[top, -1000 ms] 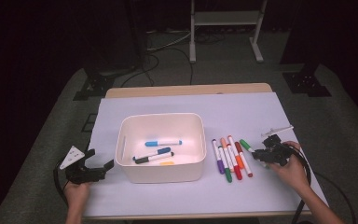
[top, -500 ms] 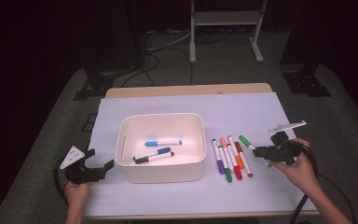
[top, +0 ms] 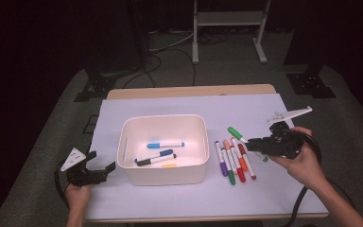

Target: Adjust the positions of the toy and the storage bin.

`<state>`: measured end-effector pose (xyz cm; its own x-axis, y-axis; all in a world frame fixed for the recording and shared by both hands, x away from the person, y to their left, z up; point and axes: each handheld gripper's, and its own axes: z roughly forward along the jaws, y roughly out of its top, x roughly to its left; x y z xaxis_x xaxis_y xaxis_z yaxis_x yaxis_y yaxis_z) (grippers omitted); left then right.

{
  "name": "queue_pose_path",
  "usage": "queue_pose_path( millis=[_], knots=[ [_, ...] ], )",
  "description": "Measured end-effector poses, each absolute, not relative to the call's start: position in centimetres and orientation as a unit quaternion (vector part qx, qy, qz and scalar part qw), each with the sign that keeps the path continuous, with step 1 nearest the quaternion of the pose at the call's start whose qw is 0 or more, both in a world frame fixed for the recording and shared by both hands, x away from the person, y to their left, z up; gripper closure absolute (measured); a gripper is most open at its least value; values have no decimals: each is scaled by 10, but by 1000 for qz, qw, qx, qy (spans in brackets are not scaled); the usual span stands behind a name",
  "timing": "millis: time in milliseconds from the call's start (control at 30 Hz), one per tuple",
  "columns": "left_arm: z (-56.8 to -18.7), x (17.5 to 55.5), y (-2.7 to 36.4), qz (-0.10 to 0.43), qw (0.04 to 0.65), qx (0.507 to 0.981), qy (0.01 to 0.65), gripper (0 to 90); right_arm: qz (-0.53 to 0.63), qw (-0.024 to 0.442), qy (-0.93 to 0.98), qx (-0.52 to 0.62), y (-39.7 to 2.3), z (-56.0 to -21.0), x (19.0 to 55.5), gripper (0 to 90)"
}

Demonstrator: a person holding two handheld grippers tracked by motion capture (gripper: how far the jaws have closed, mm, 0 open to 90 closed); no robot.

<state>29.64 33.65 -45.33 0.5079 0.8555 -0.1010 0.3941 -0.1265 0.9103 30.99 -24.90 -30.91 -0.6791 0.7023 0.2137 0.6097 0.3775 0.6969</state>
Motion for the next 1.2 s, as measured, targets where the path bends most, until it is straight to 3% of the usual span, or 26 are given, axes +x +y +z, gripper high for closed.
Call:
queue_pose_path(
  millis=[433,1200],
  knots=[
    [-453,296,336,233,495,714,437,0,393,41,862,319,-189,-277,313,759],
    [-453,296,338,232,499,711,437,0,396,-13,896,200,-84,-272,321,759]
  ],
)
